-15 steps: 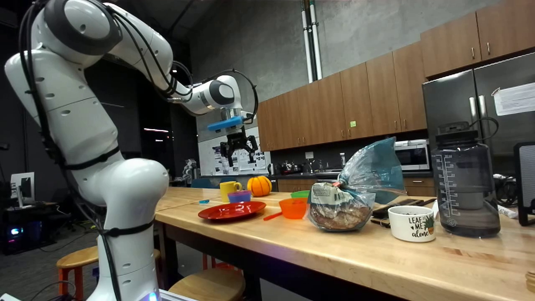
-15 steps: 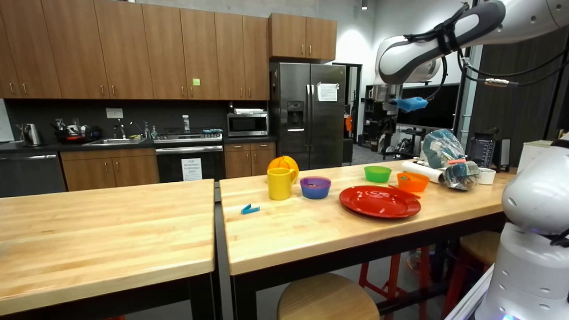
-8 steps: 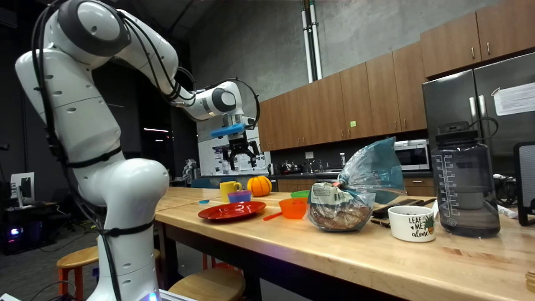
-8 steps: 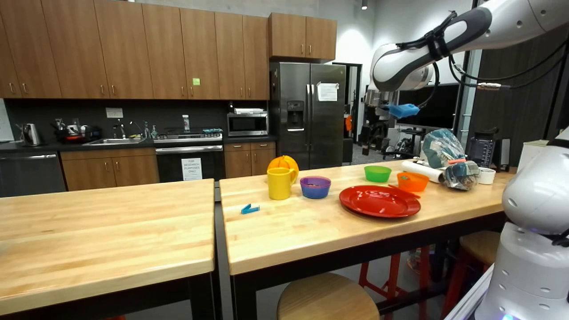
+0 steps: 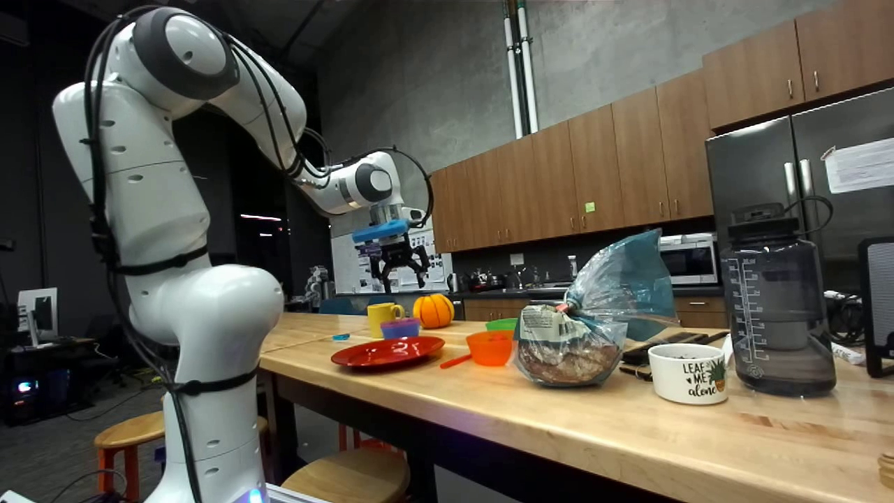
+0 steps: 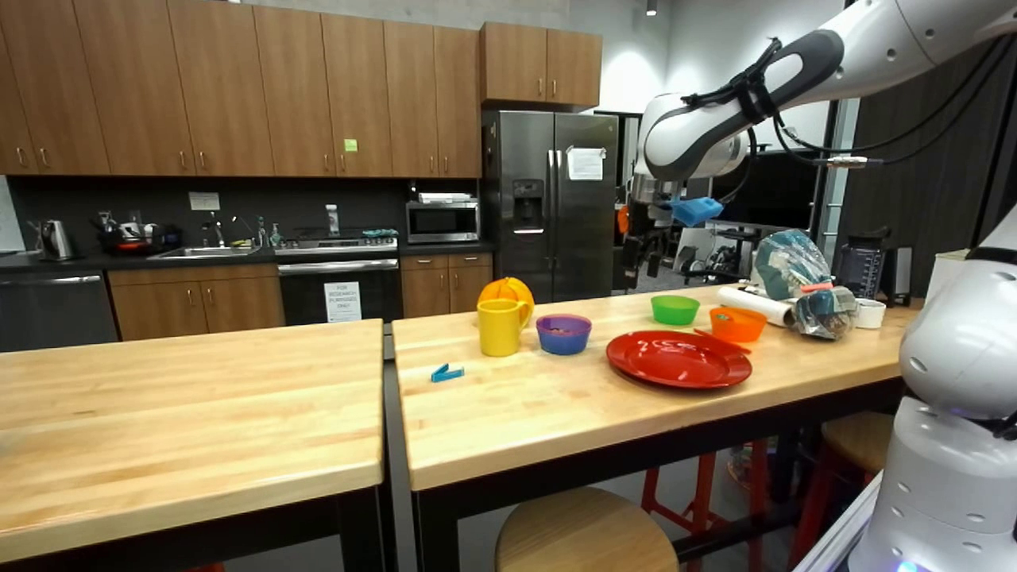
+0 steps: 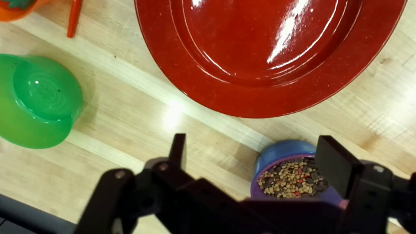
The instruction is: Lift the blue clip and put it in the green bowl
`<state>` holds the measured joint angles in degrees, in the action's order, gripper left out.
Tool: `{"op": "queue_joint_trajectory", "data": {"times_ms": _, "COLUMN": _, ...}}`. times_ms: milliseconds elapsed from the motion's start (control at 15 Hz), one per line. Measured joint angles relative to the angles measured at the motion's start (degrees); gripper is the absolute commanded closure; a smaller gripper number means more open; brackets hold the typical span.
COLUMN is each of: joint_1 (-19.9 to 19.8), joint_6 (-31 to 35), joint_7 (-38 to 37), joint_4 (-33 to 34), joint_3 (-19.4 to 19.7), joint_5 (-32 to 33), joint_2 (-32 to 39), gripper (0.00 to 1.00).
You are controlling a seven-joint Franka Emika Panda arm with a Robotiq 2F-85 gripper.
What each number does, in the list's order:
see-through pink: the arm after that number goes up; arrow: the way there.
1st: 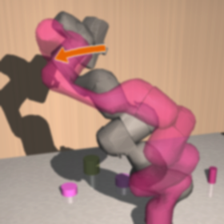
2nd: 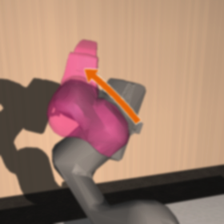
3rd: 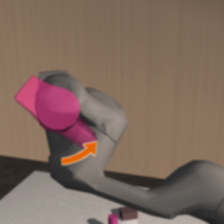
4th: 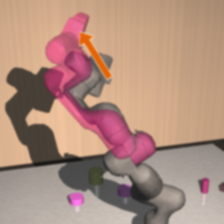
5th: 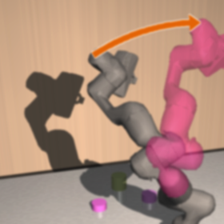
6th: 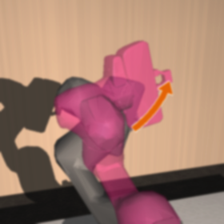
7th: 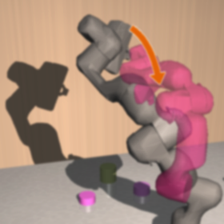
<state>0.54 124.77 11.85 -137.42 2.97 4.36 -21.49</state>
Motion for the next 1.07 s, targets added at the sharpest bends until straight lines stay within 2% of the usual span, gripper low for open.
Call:
{"op": "queue_joint_trajectory", "data": {"times_ms": 267, "joint_1": 0.52, "joint_6": 1.44, "joint_7": 0.05, "joint_4": 0.83, "joint_3": -1.35, "joint_5": 0.0, "joint_2": 2.15, "gripper": 0.0}}
{"op": "queue_joint_trajectory", "data": {"times_ms": 1067, "joint_1": 0.7, "joint_6": 1.63, "joint_7": 0.11, "joint_4": 0.99, "joint_3": -1.64, "joint_5": 0.0, "joint_2": 2.83, "gripper": 0.0}}
